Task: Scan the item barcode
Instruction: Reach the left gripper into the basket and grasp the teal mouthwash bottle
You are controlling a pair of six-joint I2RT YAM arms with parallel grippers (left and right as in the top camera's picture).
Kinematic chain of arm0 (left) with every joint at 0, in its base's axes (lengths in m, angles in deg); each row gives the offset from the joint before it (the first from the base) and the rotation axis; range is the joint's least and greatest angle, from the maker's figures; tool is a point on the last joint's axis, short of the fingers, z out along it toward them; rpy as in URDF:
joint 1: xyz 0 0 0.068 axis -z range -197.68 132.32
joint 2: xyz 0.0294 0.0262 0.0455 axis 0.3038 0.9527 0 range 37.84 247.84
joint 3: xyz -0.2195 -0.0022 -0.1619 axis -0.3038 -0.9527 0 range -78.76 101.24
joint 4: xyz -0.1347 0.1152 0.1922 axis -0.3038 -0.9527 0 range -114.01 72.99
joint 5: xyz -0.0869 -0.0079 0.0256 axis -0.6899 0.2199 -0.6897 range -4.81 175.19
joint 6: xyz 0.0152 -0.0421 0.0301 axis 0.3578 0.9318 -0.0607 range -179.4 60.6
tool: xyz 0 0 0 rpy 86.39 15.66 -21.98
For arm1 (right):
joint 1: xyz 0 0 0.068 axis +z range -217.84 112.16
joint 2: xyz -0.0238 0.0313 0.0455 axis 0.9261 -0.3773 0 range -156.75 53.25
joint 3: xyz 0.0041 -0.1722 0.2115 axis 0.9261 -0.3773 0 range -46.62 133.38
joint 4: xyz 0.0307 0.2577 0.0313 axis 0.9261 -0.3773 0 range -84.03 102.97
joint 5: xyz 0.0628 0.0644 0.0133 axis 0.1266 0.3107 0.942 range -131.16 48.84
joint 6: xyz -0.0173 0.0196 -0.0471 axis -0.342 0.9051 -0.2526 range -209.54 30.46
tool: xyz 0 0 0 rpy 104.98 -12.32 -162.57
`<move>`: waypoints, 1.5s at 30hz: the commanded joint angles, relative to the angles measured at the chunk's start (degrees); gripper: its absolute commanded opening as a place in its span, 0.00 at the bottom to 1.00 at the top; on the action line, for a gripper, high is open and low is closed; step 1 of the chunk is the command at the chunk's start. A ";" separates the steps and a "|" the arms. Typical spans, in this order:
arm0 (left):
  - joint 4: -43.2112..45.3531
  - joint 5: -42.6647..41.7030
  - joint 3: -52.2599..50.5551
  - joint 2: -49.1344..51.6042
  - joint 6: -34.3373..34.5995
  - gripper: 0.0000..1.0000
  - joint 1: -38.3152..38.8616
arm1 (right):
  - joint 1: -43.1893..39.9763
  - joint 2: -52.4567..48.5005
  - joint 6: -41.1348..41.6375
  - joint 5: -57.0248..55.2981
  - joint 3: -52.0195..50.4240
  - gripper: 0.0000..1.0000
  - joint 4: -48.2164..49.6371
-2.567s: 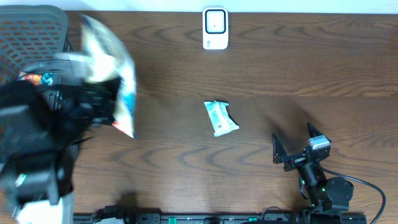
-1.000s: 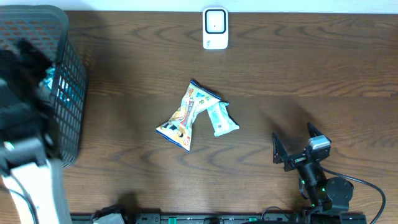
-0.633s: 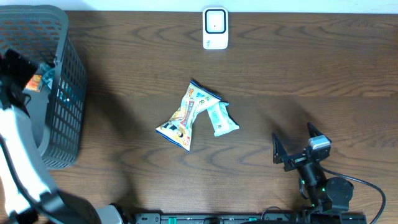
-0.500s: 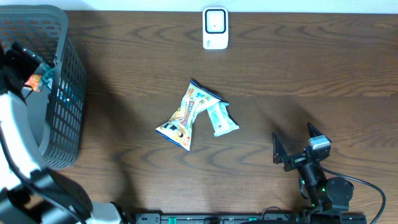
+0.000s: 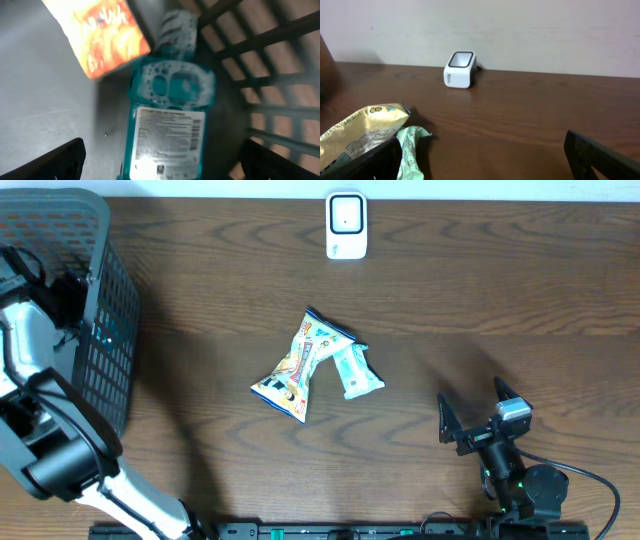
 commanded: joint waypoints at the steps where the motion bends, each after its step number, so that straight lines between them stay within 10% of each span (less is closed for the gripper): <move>1: 0.17 -0.70 0.92 2.51 -1.33 0.98 0.33 | 0.28 0.07 -0.44 -0.28 -0.04 0.99 -0.26; 31: -9.25 17.97 0.87 8.59 -2.25 1.00 -0.98 | 0.28 0.07 -0.46 -0.28 -0.04 0.99 -0.26; 45: -0.44 15.72 -0.61 11.02 -27.93 0.99 -0.98 | 0.28 0.04 -0.46 -0.28 -0.04 0.99 -0.26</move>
